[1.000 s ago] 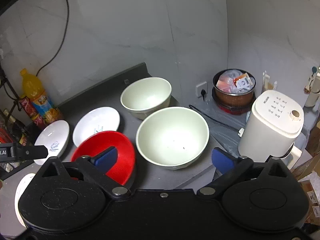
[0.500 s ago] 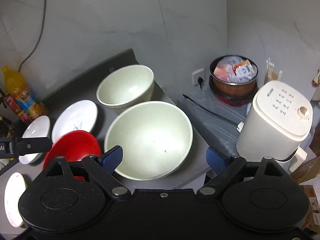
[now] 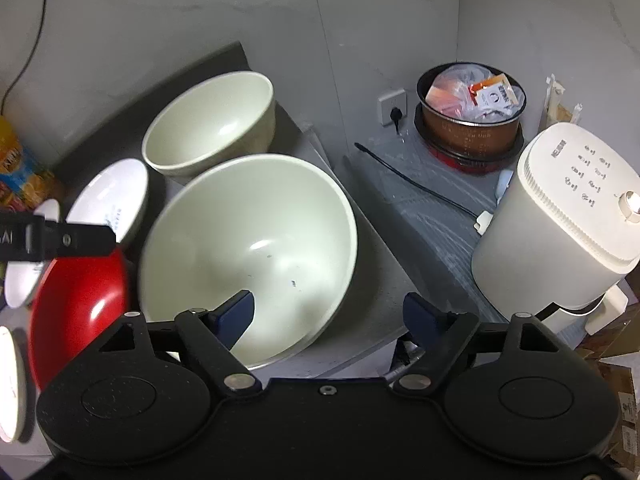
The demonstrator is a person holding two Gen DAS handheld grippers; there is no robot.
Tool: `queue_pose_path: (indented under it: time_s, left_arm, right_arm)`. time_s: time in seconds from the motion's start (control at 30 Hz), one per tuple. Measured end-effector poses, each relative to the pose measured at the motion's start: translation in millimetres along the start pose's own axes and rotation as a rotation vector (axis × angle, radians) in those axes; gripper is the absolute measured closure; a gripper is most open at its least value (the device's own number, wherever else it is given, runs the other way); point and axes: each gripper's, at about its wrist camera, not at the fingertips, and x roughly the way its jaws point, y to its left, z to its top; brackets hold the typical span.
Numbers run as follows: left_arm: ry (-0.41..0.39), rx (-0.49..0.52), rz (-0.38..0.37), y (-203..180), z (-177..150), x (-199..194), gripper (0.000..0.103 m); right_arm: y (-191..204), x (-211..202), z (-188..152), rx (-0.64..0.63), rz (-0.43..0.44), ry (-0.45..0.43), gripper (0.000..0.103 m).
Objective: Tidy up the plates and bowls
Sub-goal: 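Move both grippers toward the large cream bowl beside the red bowl, then close both grippers on the large cream bowl's rim and lift it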
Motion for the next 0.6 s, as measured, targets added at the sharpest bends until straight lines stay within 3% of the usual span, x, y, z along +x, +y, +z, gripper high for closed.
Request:
queue_pose_path:
  time_s: [0.4, 0.5, 0.6]
  left_arm:
    - [0.065, 0.017, 0.009, -17, 27, 46, 0.04]
    - [0.079, 0.008, 0.012, -20, 32, 56, 0.042]
    - [0.103, 0.015, 0.027, -24, 35, 69, 0.048]
  right_arm:
    - [-7, 33, 8, -0.011, 0.007, 0.089, 0.035]
    - [-9, 39, 10, -0.013, 0.014, 0.099, 0.04]
    - [-12, 45, 9, -0.001, 0.034, 0.119, 0.052]
